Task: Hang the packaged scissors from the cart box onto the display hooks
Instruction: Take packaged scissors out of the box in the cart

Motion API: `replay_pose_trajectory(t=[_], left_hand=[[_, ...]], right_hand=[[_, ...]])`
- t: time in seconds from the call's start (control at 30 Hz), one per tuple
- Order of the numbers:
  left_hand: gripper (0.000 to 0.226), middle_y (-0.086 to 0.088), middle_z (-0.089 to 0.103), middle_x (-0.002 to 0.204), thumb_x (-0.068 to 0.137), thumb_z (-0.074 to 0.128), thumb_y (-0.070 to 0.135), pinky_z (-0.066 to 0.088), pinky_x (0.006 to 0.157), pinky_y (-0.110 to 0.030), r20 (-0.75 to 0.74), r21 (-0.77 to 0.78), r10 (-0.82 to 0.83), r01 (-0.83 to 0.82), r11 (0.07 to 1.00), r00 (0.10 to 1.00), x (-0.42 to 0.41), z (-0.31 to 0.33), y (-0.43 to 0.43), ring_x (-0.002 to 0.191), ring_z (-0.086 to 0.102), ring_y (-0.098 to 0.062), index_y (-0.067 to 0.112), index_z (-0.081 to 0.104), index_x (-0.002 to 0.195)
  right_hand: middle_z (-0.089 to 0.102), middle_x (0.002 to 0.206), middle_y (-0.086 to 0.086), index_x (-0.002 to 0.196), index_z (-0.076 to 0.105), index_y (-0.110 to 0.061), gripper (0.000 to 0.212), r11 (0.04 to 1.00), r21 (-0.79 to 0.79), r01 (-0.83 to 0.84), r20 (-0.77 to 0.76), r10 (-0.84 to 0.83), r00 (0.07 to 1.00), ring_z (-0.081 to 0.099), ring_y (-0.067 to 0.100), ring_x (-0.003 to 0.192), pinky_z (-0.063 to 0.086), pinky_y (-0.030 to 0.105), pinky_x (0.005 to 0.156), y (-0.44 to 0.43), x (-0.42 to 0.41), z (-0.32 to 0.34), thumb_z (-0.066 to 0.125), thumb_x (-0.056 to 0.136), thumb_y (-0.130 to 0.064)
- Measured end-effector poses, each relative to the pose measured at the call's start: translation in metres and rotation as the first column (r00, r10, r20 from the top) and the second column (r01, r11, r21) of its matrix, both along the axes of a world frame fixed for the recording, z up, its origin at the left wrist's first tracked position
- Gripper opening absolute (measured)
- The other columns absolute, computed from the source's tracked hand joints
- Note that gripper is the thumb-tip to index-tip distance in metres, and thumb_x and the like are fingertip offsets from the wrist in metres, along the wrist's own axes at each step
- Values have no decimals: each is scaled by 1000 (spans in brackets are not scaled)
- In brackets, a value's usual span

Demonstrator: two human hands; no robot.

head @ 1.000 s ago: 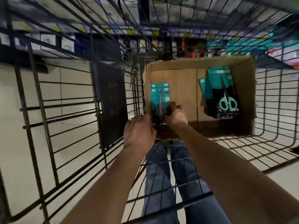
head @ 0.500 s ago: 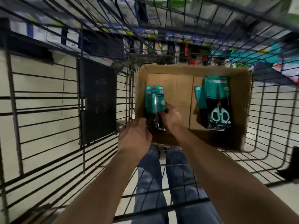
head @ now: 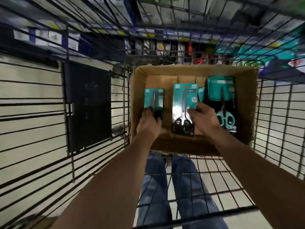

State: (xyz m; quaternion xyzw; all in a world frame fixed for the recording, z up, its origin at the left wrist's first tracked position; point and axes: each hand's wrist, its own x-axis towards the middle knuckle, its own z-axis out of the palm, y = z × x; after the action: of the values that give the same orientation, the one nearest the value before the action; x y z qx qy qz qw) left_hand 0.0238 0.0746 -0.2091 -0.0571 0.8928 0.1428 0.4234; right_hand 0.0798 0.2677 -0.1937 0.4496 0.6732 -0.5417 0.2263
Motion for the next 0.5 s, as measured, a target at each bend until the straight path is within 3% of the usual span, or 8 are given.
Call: replay_pose_trajectory(t=[0.07,0.13,0.2,0.3,0.4,0.5], left_hand=[[53,-12,36,152,101,52,38,43,111,-48,-43,-89,-35,31,996,998,2,-18,6,137,44,-34,15,42,148],[47,-12,37,149,99,57,38,45,109,-46,-110,-153,-89,72,986,990,7,-28,9,133,44,-33,14,50,139],[47,-13,39,146,96,63,38,42,110,-44,-168,-179,-185,155,972,968,13,-31,11,131,44,-33,14,54,134],[51,-15,38,146,90,70,40,40,110,-45,-225,-197,-273,231,953,935,17,-33,12,130,42,-35,15,54,131],[68,-13,36,150,87,76,37,42,111,-47,-203,-140,-189,162,977,961,15,-33,14,133,42,-34,14,42,142],[77,-11,40,147,86,79,30,45,109,-48,-178,-74,-47,34,997,983,11,-31,15,134,44,-32,16,34,147]], right_hand=[[76,95,10,92,71,-19,7,999,-47,15,-21,-16,1000,71,35,89,58,53,80,-1,10,0,64,90,-21],[77,95,3,95,72,-29,13,998,-66,5,-21,-6,1000,72,27,90,60,51,84,-1,17,-1,65,90,-19],[76,98,1,101,73,-28,18,997,-75,20,-14,-21,1000,72,24,92,59,49,87,-1,21,-3,64,91,-16],[76,100,10,94,70,-25,14,996,-86,30,7,-30,1000,71,32,96,59,51,85,-1,23,-4,62,94,-13],[75,99,12,100,72,-16,13,996,-93,7,-6,-8,1000,71,35,96,59,53,85,-4,22,-3,61,93,-16],[76,100,5,104,70,-26,15,992,-127,1,-17,-3,1000,72,29,95,60,54,83,-5,20,-1,61,94,-20]])
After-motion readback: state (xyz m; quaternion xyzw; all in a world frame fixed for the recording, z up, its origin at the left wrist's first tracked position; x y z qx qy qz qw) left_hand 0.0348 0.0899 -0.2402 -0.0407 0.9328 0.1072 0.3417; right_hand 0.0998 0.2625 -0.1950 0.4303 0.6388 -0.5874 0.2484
